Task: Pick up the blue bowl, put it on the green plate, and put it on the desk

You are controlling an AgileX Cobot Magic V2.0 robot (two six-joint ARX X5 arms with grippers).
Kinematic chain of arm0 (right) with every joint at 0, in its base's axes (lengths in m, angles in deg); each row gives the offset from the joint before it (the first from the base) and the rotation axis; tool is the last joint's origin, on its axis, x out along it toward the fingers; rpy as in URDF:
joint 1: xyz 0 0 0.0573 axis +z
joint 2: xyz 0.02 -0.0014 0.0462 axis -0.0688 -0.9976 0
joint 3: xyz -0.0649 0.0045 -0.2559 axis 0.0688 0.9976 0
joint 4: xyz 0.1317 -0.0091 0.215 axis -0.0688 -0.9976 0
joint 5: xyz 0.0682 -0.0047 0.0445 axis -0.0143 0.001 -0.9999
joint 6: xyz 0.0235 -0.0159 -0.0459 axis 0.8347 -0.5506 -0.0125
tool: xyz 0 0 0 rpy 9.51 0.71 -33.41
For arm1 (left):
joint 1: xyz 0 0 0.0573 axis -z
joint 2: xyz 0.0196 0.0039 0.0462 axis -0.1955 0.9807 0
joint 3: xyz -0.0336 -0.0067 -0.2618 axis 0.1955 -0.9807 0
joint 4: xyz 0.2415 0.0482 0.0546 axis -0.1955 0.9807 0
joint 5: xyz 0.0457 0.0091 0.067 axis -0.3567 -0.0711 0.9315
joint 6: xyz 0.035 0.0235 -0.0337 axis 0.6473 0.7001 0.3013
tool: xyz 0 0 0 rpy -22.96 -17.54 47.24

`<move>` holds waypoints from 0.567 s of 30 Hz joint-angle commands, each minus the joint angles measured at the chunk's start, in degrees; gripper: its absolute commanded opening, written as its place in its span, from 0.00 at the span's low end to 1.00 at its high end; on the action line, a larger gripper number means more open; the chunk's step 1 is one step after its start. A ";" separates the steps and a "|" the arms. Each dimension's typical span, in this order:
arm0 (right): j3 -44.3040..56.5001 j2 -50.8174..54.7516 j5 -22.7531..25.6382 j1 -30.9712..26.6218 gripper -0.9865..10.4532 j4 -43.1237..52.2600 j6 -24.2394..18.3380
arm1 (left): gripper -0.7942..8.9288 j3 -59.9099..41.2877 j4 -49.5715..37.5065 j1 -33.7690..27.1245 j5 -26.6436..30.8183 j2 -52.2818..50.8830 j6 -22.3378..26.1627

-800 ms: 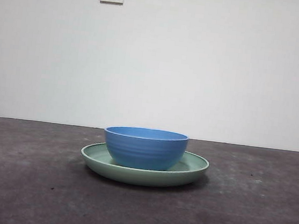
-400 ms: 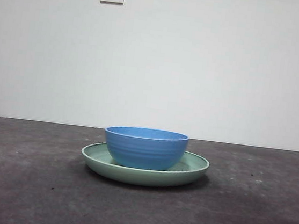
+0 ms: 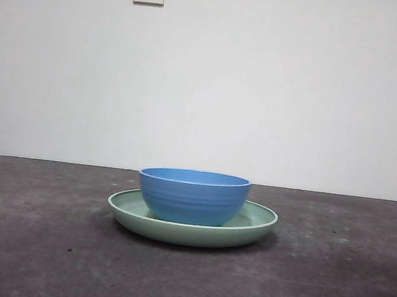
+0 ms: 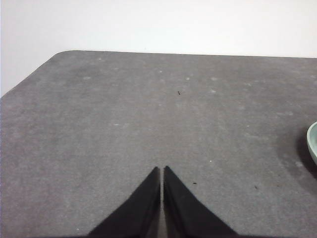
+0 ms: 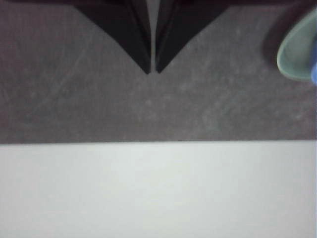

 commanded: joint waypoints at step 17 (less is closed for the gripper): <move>0.24 0.15 -0.04 -0.04 0.09 -8.02 1.38 | 0.09 -1.18 0.48 -0.11 0.11 -0.11 -0.33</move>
